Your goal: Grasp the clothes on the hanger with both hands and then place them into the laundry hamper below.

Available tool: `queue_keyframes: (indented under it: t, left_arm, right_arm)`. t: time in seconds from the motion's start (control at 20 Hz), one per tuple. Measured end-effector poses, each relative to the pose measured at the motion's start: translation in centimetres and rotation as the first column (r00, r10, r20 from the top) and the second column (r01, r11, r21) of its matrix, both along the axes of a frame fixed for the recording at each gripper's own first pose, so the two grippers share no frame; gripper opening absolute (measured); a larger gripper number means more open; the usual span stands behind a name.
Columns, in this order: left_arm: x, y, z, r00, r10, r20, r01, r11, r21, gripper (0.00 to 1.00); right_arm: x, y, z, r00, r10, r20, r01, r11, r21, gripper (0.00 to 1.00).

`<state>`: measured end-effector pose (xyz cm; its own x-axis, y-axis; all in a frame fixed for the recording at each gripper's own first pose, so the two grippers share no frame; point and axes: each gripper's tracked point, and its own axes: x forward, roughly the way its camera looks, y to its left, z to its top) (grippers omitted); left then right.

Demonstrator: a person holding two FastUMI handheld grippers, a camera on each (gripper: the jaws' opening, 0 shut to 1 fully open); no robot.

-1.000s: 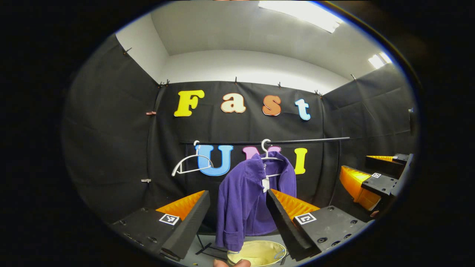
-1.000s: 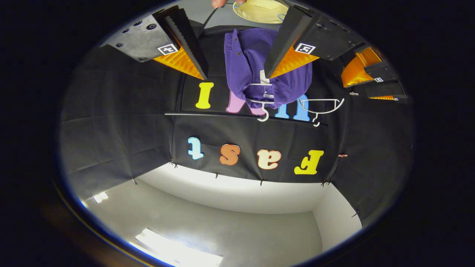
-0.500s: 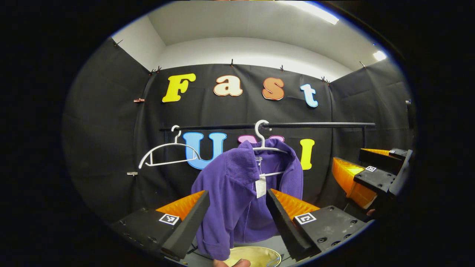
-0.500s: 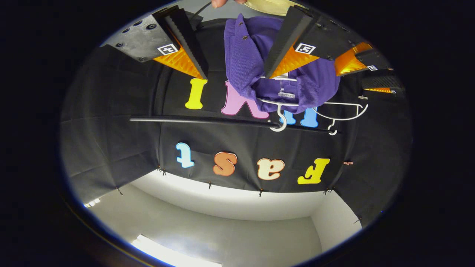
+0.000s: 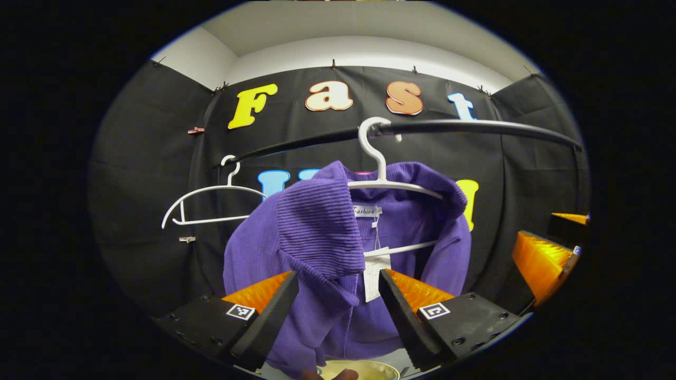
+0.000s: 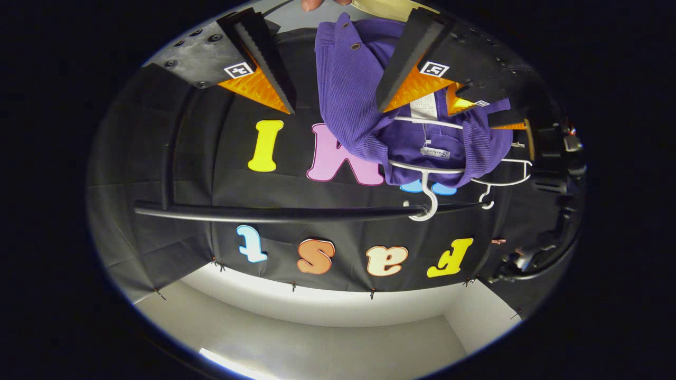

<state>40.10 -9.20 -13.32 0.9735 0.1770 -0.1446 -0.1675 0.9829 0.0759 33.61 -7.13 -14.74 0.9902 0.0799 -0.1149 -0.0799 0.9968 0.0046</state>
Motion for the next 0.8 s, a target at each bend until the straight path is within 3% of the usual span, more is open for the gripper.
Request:
queue_keyframes:
  t: [0.2, 0.25, 0.4, 0.45, 0.55, 0.65, 0.8]
  left_arm:
    - [2.2, 2.0, -0.1, 0.998, 0.052, 0.025, -0.053, 0.998, 0.042, 0.92]
    - [2.0, 2.8, -0.3, 0.998, 0.067, 0.020, -0.068, 0.997, 0.043, 0.81]
    - [0.9, 5.3, 0.8, 0.993, 0.107, 0.045, -0.107, 0.994, -0.002, 0.27]
    - [0.6, 6.1, 0.9, 0.992, 0.121, 0.044, -0.121, 0.992, -0.021, 0.12]
    - [-0.1, 7.4, 1.1, 0.990, 0.137, 0.027, -0.136, 0.990, -0.030, 0.12]
    - [-0.4, 6.9, 1.0, 0.997, 0.075, 0.008, -0.075, 0.996, -0.042, 0.11]
    - [-0.8, 7.3, 1.0, 0.999, 0.043, -0.019, -0.043, 0.999, -0.021, 0.10]
  right_arm:
    - [2.4, 1.1, -1.1, 1.000, 0.026, -0.005, -0.026, 0.999, 0.036, 0.98]
    - [2.9, 1.8, -1.3, 0.999, 0.038, -0.004, -0.038, 0.998, 0.055, 0.98]
    - [4.4, 4.2, -1.8, 0.997, 0.074, 0.000, -0.074, 0.992, 0.102, 0.98]
    - [4.9, 5.0, -1.9, 0.996, 0.086, 0.002, -0.086, 0.990, 0.109, 0.98]
    - [5.7, 6.8, -1.9, 0.994, 0.111, 0.011, -0.111, 0.987, 0.117, 0.98]
    - [6.3, 8.5, -1.8, 0.991, 0.129, 0.022, -0.130, 0.983, 0.132, 0.98]
    - [7.9, 8.6, -1.9, 0.997, 0.068, 0.023, -0.071, 0.987, 0.146, 0.98]
